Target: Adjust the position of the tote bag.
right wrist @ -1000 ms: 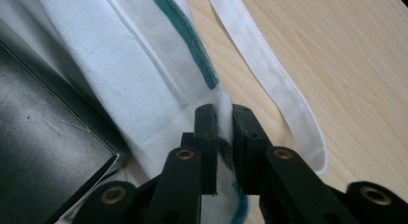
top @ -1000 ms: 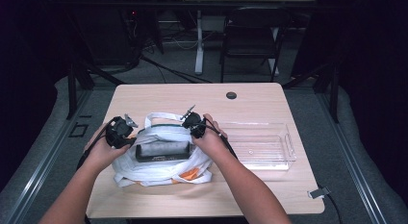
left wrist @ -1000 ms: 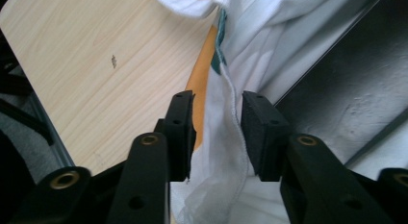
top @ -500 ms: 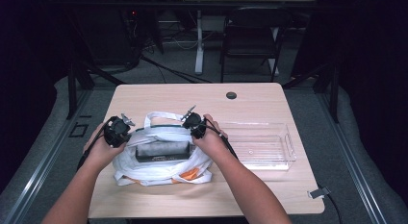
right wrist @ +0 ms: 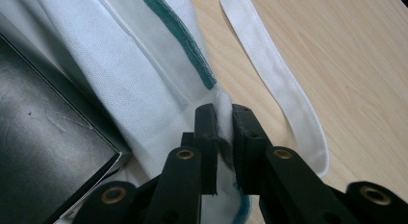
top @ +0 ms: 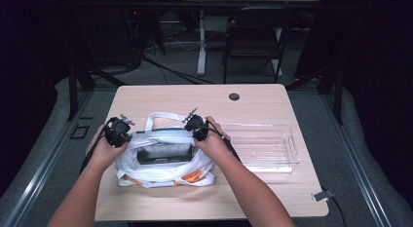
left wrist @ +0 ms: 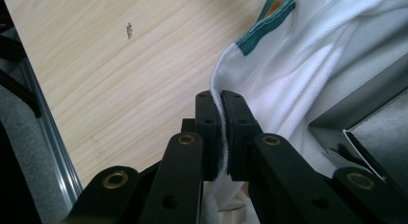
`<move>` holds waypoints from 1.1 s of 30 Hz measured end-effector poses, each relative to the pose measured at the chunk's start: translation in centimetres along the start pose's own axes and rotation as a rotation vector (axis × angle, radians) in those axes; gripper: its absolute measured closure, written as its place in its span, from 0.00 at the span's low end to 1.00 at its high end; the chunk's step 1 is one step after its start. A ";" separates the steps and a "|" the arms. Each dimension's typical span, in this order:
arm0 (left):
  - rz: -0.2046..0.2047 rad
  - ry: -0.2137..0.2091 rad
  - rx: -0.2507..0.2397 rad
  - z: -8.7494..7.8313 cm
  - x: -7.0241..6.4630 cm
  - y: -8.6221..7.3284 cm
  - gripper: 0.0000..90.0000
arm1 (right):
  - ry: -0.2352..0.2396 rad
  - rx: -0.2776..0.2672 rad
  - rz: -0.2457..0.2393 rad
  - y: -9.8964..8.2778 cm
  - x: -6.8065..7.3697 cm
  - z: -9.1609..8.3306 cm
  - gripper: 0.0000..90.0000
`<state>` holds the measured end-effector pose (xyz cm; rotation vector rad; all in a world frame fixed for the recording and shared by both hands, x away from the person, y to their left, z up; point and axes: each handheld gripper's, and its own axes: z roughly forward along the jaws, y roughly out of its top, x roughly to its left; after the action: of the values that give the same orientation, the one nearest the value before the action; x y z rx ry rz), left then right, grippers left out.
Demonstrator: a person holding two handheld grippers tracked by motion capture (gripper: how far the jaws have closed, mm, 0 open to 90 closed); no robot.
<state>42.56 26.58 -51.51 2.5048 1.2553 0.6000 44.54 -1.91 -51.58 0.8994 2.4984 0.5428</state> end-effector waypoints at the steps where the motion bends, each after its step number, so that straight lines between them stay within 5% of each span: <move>1: -0.001 -0.003 0.002 0.1 0.1 0.0 0.96 | -0.001 -0.002 0.003 0.0 0.0 0.1 0.91; 33: -0.043 -0.050 0.008 1.7 0.6 -0.5 0.95 | 0.001 0.011 0.001 0.0 0.2 0.5 0.91</move>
<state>43.37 27.21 -53.07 2.4762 1.2925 0.5204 44.70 -1.69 -52.04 0.9046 2.5045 0.5311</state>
